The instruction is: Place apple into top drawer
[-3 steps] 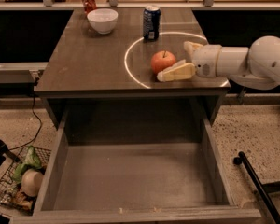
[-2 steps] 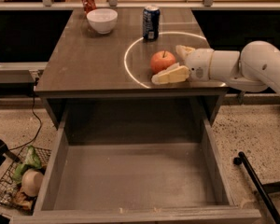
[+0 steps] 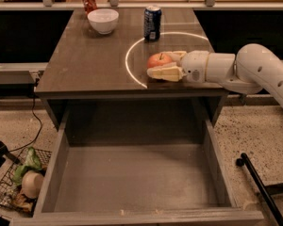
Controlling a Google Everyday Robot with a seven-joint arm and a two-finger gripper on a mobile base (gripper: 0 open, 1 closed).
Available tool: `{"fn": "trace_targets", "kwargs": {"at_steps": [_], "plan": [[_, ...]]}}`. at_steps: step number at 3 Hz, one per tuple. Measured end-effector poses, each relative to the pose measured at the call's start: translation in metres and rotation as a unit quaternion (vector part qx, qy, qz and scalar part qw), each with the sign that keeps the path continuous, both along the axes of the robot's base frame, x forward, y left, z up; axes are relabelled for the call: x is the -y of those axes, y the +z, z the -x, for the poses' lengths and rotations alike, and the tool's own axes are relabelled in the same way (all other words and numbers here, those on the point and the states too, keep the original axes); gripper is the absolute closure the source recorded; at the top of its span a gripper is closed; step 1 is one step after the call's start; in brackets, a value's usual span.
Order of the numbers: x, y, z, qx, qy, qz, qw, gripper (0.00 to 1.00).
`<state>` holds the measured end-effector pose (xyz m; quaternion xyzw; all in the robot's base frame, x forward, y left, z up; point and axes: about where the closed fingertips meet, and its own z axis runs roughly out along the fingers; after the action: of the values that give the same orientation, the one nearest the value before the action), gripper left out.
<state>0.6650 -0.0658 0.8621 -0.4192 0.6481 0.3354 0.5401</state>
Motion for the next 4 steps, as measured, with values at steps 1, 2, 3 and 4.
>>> {"fn": "trace_targets", "kwargs": {"at_steps": [1,2,3,4], "plan": [[-0.003,0.000,0.000,0.000,0.003,0.000,1.0000,0.62],[-0.007,0.000,0.000,0.000,0.006,-0.001,1.0000,0.93],[-0.009,0.000,0.001,-0.001,0.007,-0.001,1.0000,1.00],[-0.016,0.014,0.002,0.013,0.017,0.001,0.9998,1.00]]}}
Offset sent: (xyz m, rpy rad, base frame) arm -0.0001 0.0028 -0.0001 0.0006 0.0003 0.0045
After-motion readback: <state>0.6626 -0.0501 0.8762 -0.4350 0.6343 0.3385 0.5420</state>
